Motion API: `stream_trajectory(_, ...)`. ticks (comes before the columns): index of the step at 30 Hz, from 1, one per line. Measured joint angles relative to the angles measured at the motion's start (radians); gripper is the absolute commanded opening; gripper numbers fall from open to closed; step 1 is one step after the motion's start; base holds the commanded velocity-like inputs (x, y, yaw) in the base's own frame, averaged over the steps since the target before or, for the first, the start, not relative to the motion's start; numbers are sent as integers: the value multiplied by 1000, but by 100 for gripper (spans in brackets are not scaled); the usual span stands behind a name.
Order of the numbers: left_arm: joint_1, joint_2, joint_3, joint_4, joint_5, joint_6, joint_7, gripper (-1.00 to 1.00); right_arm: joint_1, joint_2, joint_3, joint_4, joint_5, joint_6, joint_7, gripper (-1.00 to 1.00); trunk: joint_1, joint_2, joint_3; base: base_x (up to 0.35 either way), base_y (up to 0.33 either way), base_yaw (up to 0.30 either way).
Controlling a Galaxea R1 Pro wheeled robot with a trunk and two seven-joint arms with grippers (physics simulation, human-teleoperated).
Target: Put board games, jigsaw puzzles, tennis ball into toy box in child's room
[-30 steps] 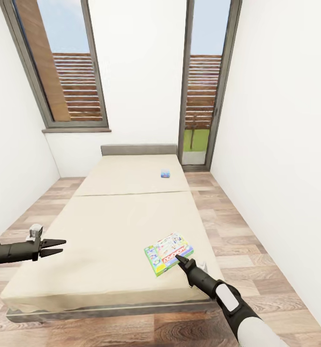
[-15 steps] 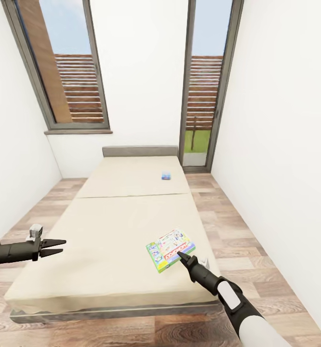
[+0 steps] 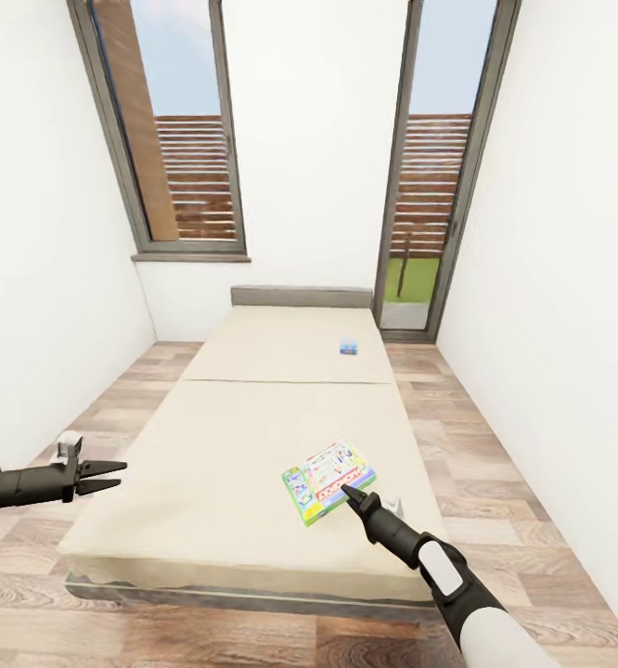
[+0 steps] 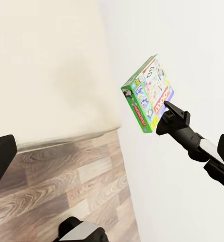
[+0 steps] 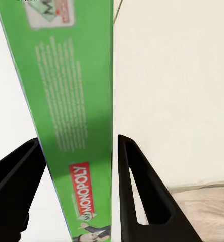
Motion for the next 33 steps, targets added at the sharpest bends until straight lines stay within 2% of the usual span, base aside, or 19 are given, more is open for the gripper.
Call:
stream_trajectory(7,0,-8,0,-1,-1,0,0,100,0,0,-1,0,-1,-23,-1,-100,-27,49,29,0,0,231)
stream_trajectory(33,0,-11,0,-1,-2,0,0,100,0,6,1,4,3,-62,-4,-100,-127,231,136,0,0,231)
